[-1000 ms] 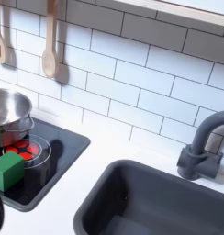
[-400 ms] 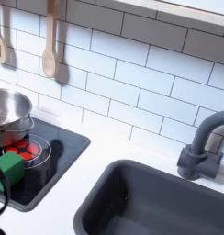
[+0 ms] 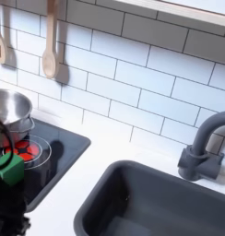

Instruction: Push button

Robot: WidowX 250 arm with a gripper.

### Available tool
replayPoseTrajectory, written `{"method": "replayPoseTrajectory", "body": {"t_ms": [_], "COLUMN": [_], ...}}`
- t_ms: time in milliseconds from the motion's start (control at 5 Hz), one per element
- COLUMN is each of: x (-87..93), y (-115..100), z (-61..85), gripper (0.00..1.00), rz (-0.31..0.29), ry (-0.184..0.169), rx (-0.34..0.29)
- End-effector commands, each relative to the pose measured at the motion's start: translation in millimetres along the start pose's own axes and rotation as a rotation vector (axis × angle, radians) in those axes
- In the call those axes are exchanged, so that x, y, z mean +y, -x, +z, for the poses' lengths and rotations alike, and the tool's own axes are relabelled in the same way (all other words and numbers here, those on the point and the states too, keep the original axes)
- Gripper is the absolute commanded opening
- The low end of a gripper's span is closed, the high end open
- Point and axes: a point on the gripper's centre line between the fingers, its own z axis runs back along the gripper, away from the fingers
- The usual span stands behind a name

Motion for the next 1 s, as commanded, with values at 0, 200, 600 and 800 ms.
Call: {"method": "replayPoseTrajectory", "body": {"t_ms": [0, 200, 600, 800], "x": [13.6, 17.6, 28.6, 35.0], "y": [-38.7, -52.5, -78.7, -86.8], "z": [0.5, 4.6, 17.7, 21.3], "gripper": [1.0, 1.0, 0.0, 0.0], "rz": [0.018, 0.017, 0.045, 0.058], "ry": [-0.016, -0.009, 0.01, 0.015], "rx": [-0.055, -0.088, -0.166, -0.187]}}
